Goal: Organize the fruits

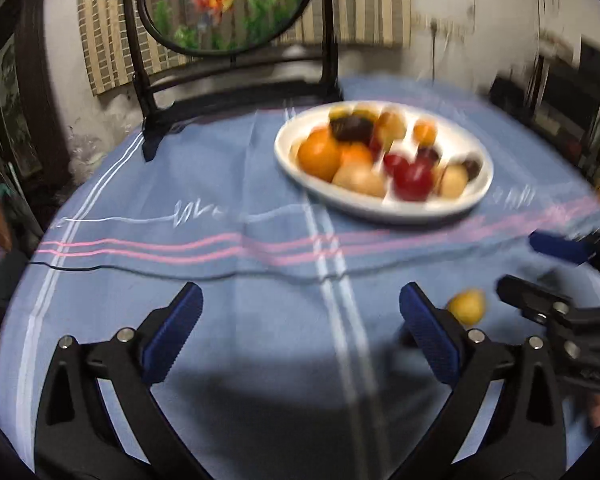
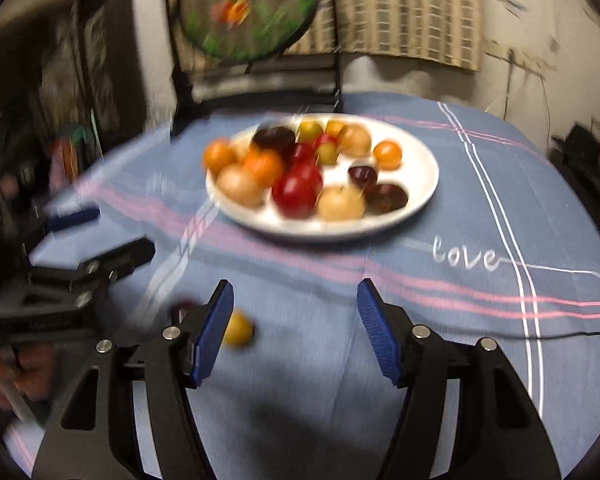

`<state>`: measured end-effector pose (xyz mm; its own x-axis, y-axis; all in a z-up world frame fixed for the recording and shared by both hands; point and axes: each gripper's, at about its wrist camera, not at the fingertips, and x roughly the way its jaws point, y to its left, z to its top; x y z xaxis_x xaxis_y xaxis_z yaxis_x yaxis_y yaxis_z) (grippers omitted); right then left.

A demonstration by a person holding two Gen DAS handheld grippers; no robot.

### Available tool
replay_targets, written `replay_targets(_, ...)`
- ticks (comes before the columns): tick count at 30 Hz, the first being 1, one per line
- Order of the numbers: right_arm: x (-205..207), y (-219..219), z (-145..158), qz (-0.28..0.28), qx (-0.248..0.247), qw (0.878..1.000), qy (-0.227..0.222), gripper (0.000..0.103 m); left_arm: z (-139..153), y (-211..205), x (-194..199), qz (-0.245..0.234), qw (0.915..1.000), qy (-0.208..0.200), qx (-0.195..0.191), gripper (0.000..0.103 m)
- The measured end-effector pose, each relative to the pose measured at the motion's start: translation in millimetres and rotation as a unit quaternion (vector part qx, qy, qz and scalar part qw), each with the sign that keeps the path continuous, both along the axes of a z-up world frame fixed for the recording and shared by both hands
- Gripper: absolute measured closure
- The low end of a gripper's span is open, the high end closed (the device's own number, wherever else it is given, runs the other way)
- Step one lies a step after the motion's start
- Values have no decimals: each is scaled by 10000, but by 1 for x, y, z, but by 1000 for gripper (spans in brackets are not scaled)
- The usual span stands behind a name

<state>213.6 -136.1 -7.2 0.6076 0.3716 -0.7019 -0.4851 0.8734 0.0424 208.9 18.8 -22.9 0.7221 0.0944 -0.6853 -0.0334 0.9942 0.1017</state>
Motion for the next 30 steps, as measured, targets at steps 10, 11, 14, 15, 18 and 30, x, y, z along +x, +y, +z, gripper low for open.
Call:
replay_targets(10, -4, 21, -16, 532, -354, 9977, 216, 46, 11, 20, -6, 392, 9991, -103, -150, 3)
replay_targets(11, -3, 21, -17, 552, -357, 9975, 255, 49, 11, 20, -6, 411, 9990, -85, -180, 3)
replay_targets(14, -5, 25, -20, 602, -377, 9971, 283, 54, 9, 23, -3, 458, 9985, 0, -289, 3)
replay_targets(15, -6, 25, -20, 612, -366, 9971, 269, 54, 9, 24, -3, 471, 9984, 11, -309, 3)
replay_targets(18, -4, 28, -20, 629, -371, 9971, 226, 55, 9, 24, -3, 512, 9983, 1, -269, 3)
replay_targets(30, 8, 33, -22, 542, -346, 9974, 311, 63, 8, 26, -1, 536, 9980, 74, -322, 3)
